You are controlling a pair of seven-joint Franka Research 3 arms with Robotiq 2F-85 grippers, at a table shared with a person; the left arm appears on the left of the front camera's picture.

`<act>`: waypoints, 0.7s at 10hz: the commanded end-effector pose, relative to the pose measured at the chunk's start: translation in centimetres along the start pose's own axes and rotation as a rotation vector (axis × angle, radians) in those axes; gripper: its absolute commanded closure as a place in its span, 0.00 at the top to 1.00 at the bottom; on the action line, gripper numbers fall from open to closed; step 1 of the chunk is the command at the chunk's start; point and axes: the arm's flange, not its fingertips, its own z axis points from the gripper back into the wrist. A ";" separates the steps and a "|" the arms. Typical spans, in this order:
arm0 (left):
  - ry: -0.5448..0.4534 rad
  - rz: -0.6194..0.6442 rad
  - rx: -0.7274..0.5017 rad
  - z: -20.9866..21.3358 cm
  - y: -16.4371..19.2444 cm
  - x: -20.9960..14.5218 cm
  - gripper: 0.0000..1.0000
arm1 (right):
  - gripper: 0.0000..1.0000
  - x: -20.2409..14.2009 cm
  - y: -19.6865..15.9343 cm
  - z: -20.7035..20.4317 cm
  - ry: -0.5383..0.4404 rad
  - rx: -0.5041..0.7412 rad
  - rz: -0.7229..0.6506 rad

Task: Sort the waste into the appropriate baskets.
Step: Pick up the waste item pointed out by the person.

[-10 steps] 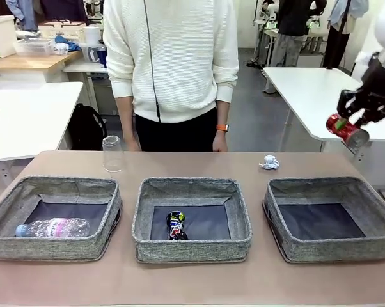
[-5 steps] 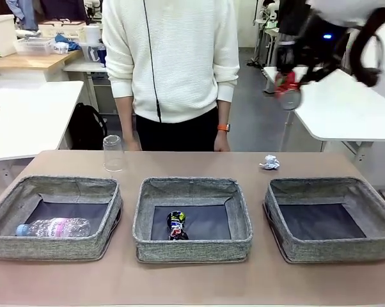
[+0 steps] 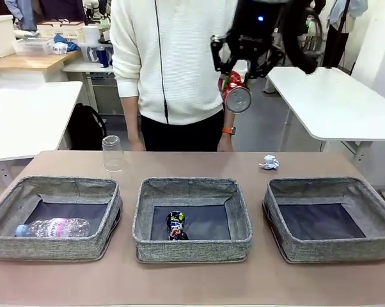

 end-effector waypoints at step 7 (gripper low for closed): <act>0.007 -0.017 0.005 0.3 0.0 -0.2 1.00 | 0.39 0.4 5.9 8.9 0.071 0.110 0.052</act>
